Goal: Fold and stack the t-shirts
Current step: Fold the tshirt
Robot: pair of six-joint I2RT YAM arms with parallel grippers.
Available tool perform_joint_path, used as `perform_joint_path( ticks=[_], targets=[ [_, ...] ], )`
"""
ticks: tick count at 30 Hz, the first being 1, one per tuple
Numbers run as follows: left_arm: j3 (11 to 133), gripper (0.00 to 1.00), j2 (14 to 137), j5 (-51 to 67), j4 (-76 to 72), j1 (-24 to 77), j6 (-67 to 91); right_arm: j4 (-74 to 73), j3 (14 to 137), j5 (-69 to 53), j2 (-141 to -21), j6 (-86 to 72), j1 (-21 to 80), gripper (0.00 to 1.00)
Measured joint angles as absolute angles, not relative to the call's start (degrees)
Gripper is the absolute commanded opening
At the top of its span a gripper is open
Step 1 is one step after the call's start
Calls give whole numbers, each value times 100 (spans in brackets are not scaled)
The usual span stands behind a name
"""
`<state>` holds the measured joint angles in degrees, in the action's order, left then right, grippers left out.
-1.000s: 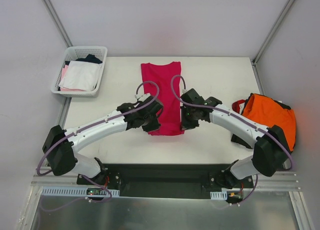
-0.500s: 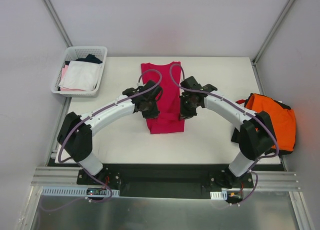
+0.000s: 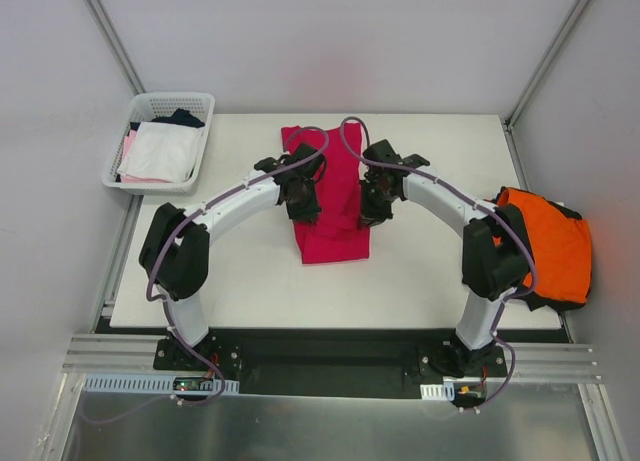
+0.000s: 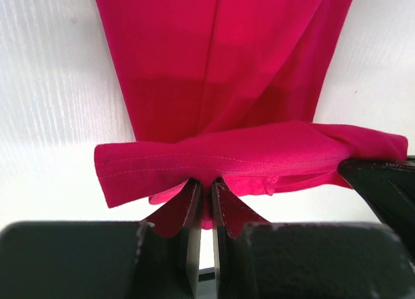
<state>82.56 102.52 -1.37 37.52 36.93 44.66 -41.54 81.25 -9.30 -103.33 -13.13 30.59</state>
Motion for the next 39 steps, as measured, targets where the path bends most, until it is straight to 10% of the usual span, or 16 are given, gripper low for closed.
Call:
perform_joint_path(
  ticks=[39],
  targets=[
    [9437, 8, 11277, 156, 3754, 3140, 4084, -4449, 9926, -1343, -11848, -1011, 2397, 3]
  ],
)
